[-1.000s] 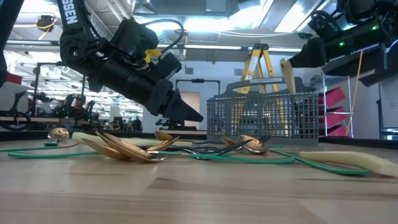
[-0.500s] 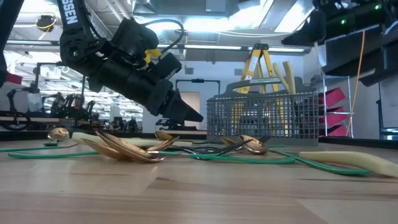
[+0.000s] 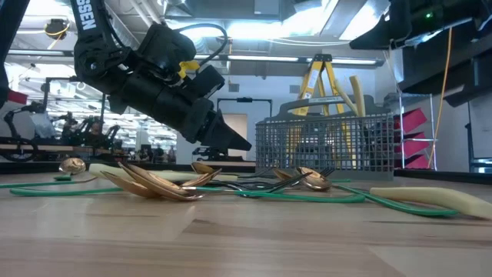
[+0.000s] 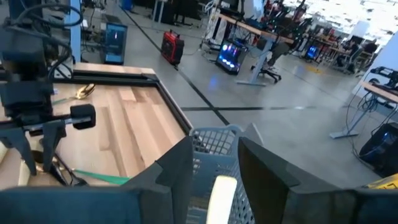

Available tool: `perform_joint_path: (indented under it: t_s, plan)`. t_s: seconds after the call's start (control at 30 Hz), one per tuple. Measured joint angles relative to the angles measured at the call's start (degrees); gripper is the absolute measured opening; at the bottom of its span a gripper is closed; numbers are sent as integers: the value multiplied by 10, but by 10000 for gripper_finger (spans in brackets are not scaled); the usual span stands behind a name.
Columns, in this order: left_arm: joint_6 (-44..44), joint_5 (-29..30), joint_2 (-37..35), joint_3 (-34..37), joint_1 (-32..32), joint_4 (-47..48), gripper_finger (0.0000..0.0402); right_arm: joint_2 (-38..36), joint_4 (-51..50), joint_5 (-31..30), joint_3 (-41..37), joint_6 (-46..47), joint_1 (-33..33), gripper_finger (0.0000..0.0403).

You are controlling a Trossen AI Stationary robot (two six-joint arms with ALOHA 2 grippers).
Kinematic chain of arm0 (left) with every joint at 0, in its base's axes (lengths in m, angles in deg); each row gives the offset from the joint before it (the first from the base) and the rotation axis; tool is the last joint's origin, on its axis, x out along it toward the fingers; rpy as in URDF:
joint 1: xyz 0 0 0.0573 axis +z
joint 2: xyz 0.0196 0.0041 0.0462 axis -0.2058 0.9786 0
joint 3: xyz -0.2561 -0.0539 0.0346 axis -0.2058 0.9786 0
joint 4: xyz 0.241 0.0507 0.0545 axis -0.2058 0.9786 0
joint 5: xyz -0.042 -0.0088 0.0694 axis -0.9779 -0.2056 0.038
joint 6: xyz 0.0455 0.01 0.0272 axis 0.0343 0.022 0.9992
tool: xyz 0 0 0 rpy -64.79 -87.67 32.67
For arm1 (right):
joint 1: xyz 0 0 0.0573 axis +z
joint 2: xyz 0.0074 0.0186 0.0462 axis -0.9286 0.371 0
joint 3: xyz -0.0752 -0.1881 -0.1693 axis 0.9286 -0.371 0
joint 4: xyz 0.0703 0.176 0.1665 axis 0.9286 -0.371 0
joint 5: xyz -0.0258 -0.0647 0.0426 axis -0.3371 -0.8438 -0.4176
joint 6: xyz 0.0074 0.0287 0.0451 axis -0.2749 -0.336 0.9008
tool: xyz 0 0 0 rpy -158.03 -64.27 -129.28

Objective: Sort silverware
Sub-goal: Put the yellow knife into the gray organizer

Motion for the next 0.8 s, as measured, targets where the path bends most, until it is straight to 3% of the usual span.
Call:
perform_joint_path:
  t_s: [0.23,0.43,0.67,0.8]
  plan:
    - [1,0,0,0,0,-1,49,6,24,-11,0,5,0,111]
    - [2,13,0,0,0,-2,49,70,84,-55,23,24,39,111]
    - [2,13,0,0,0,-1,49,221,-25,-134,179,17,81,103]
    - [2,13,0,0,0,3,49,312,-131,-136,301,-14,86,48]
